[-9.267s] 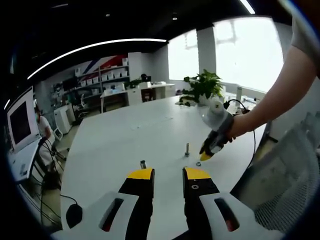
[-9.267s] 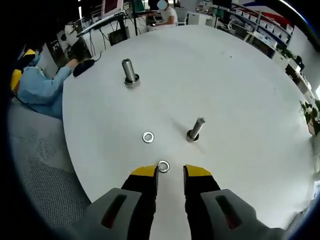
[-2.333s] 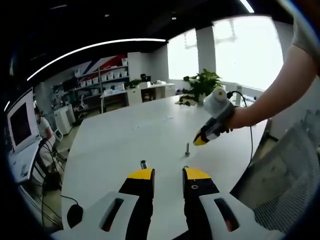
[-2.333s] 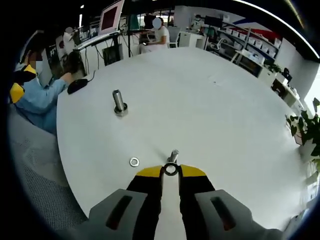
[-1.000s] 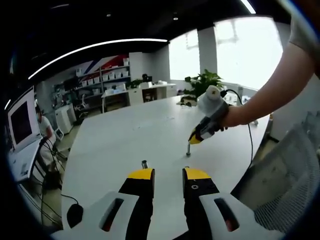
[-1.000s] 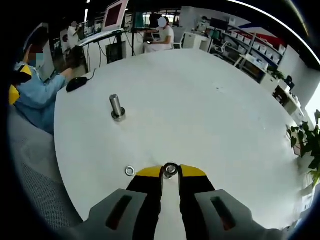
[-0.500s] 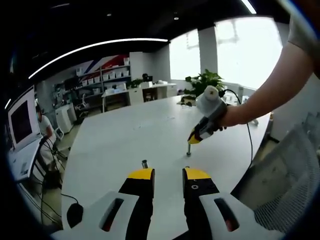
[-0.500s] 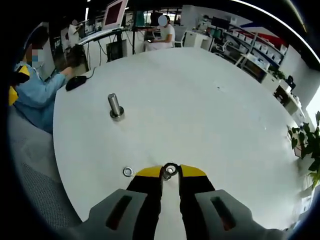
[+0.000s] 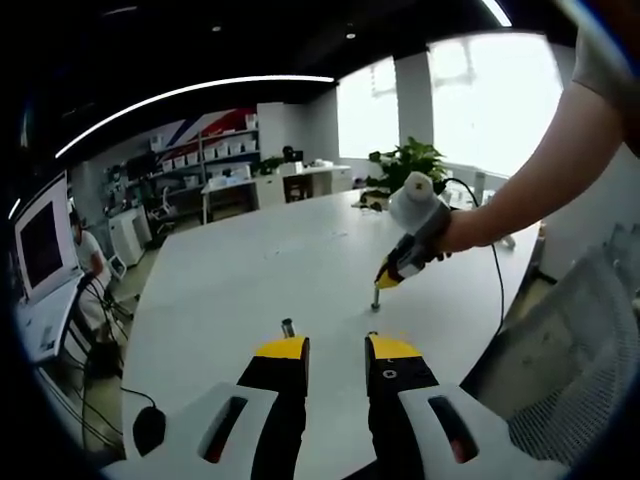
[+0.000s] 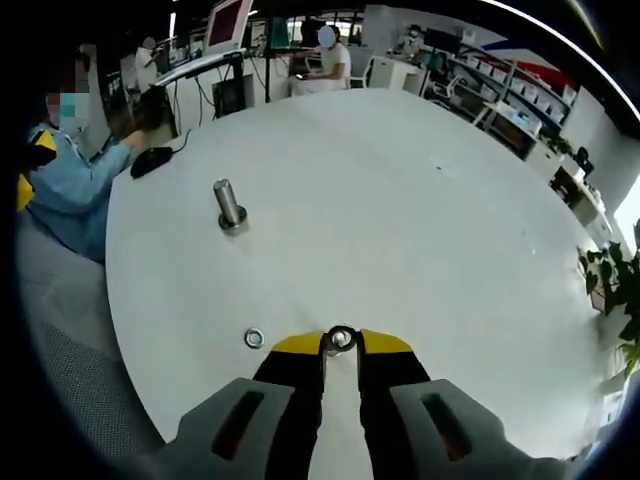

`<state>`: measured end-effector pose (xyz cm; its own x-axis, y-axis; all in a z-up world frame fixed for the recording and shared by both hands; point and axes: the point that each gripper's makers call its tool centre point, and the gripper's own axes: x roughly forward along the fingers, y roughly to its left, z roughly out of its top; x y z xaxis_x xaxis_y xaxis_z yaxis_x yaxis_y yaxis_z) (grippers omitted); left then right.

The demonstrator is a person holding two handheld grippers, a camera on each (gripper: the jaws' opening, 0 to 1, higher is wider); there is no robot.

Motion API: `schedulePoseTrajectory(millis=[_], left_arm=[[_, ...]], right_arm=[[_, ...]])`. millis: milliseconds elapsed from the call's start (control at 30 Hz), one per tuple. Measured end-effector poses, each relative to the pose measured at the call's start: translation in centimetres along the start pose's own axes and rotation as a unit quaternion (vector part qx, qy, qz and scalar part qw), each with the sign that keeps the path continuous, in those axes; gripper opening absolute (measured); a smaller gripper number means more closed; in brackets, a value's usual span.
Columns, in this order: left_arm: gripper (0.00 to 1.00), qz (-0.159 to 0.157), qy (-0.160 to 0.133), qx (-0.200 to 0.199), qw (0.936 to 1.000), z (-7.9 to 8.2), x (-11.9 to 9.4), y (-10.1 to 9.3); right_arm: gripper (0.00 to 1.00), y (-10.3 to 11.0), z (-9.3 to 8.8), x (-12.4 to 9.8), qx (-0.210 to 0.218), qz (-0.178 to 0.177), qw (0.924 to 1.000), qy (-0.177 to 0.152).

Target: Place the washer onto the threaded stud by aligning its center hole with the stud, sliding it down to the base, and recovering from edge contact or off-axis alignment until the washer reaches the visible bottom stop.

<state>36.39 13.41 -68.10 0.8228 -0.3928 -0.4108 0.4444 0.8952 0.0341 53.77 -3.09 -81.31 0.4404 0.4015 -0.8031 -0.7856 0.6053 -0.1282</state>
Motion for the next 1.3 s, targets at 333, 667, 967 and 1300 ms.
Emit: schedulePoseTrajectory(millis=[333, 667, 967, 1300], left_arm=[[0.20, 0.001, 0.000, -0.001, 1.0000, -0.02, -0.01, 0.05], [0.20, 0.002, 0.000, -0.003, 1.0000, -0.01, -0.03, 0.11], [0.20, 0.002, -0.002, -0.005, 1.0000, 0.05, -0.04, 0.14], [0.20, 0.001, -0.002, -0.007, 1.0000, 0.05, -0.04, 0.12]], right_arm=[[0.14, 0.12, -0.04, 0.40, -0.004, 0.003, 1.0000, 0.004], [0.14, 0.11, 0.06, 0.50, -0.007, 0.003, 1.0000, 0.006], [0.14, 0.00, -0.12, 0.36, -0.006, 0.002, 1.0000, 0.007], [0.14, 0.09, -0.03, 0.42, -0.009, 0.002, 0.9999, 0.008]])
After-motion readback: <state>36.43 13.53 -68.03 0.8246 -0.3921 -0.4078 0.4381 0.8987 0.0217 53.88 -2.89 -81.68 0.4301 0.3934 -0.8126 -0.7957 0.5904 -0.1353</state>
